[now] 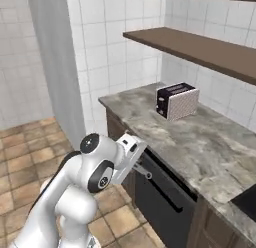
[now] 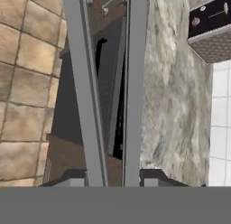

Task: Take the tongs from the drawer on the left and place them on the dining counter next to the tray containing the kebab skewer.

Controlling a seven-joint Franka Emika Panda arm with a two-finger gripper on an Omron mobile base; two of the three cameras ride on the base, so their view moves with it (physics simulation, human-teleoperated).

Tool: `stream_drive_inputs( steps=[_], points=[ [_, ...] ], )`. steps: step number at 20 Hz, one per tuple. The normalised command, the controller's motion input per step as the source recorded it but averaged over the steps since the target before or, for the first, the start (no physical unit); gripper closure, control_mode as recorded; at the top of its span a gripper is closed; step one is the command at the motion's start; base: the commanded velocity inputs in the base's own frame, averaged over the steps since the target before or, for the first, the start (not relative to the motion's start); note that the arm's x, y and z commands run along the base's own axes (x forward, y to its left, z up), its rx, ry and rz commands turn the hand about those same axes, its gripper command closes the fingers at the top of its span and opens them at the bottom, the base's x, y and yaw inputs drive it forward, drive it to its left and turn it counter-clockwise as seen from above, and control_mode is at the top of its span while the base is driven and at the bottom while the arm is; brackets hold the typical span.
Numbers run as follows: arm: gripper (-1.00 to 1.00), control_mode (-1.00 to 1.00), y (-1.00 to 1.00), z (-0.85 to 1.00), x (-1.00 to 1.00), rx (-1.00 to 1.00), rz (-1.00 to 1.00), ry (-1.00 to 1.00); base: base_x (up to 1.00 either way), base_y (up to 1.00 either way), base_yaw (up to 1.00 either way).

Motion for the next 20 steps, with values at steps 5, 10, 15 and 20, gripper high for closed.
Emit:
stream_drive_inputs(
  steps=[5,10,15,20],
  points=[
    [1.0,1.0,0.0,0.0,0.0,0.0,0.0,0.0,-0.01,0.7,0.69],
    [1.0,1.0,0.0,0.0,0.0,0.0,0.0,0.0,-0.16,0.27,0.89],
    [1.0,1.0,0.0,0.0,0.0,0.0,0.0,0.0,0.06,0.28,0.78],
    [1.0,1.0,0.0,0.0,0.0,0.0,0.0,0.0,0.78,0.21,0.52]
  ],
)
